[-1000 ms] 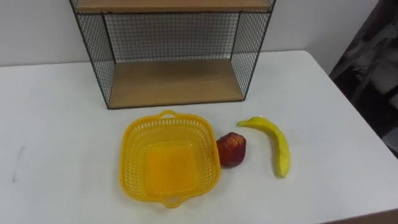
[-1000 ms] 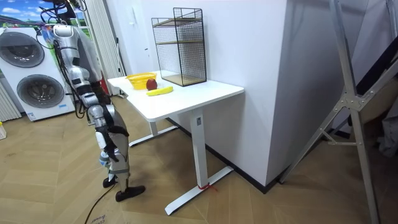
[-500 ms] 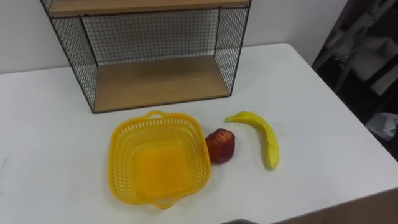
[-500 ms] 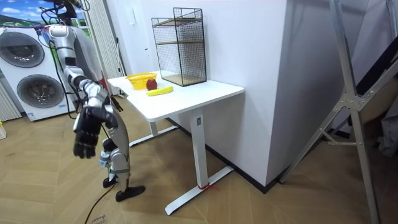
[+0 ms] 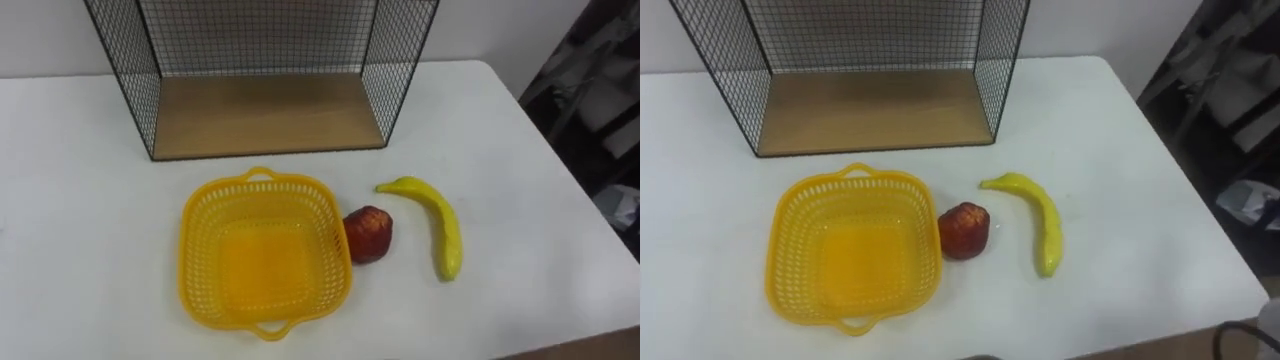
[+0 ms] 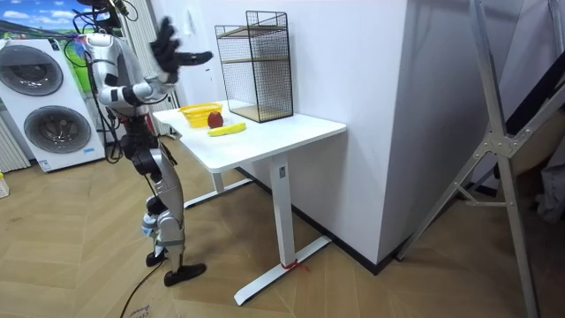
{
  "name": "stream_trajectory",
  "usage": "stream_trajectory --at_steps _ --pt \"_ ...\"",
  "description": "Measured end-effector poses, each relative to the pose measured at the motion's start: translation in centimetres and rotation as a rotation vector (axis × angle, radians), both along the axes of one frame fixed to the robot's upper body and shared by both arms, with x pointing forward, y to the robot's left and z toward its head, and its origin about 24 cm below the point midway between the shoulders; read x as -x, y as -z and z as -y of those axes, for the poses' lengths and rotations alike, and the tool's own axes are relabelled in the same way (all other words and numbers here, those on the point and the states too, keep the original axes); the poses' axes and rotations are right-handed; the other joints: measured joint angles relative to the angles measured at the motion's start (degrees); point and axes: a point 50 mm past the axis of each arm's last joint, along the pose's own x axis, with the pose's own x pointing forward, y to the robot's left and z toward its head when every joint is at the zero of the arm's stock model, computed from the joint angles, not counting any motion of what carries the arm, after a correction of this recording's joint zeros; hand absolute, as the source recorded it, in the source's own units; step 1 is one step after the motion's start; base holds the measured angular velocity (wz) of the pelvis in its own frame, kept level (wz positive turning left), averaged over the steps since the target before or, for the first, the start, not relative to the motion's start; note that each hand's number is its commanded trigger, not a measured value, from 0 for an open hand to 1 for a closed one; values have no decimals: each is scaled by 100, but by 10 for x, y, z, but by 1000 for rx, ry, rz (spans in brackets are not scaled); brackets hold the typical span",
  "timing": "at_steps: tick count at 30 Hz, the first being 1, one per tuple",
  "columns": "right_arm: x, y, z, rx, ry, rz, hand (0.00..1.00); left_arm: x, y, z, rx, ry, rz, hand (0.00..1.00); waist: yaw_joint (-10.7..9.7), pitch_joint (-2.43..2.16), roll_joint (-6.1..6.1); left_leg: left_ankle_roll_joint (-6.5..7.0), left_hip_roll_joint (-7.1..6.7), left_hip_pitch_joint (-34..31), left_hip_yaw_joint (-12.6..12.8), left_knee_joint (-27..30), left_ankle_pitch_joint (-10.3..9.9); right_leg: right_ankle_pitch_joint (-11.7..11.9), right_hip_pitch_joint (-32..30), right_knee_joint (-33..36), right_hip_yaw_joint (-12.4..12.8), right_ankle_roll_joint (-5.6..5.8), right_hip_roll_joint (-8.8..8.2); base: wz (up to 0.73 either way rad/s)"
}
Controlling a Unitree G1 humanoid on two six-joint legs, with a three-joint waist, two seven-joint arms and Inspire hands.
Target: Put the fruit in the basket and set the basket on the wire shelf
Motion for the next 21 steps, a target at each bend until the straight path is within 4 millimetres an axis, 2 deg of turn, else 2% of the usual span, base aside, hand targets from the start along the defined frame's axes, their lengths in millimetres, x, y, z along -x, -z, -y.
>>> stream_trajectory --at_steps 2,4,7,9,16,21 --pt "-10 2 -8 18 -123 -43 0 -1 0 0 3 3 5 0 69 0 12 0 26 -1 -12 0 0 2 1 -8 -1 3 -5 0" --pt "-21 5 -18 31 -274 -91 0 -1 0 0 7 20 -3 0 99 -25 47 0 33 4 -11 2 0 3 19 -13 -14 3 -7 4" --pt "-33 12 -30 24 -441 -159 0 2 0 1 17 18 -12 0 113 -17 118 -4 53 61 -18 2 2 16 104 -68 -37 -16 5 3" --pt "-39 19 -38 6 -535 -201 0 3 0 0 15 18 -15 0 112 -17 119 -20 66 89 -32 1 12 18 138 -70 -32 -23 15 2" --pt "-52 40 -67 -3 -842 -326 0 4 0 1 17 19 -19 0 157 -11 -23 -32 71 112 -47 3 16 40 182 -98 -33 -48 24 0" --pt "-57 48 -85 0 -1013 -388 0 0 0 0 16 23 -11 0 244 -25 -53 -30 72 100 -78 0 14 108 224 -187 -62 -39 32 1"
